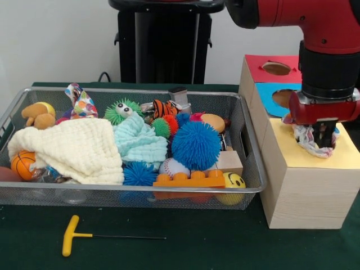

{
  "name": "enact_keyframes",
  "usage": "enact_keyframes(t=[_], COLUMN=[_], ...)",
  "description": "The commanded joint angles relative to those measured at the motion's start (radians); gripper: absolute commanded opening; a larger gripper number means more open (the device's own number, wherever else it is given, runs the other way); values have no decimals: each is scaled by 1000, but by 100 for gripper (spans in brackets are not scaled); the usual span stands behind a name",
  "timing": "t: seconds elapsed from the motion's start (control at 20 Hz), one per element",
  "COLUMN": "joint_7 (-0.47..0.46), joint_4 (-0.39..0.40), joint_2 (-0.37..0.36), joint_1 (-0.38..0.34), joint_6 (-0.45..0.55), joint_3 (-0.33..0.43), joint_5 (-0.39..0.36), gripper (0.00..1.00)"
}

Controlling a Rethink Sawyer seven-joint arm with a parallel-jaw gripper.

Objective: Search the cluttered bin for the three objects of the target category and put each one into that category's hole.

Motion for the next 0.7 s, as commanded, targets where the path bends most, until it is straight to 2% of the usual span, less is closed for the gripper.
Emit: enact_keyframes(t=[0.05, 0.7], joint_7=[111, 94], joint_4=[42, 18], joint_2=[-63, -87], joint_1=[14, -5], joint_6=[187, 232], joint_3=[16, 33], joint_5=[-21, -23], gripper=[0, 0])
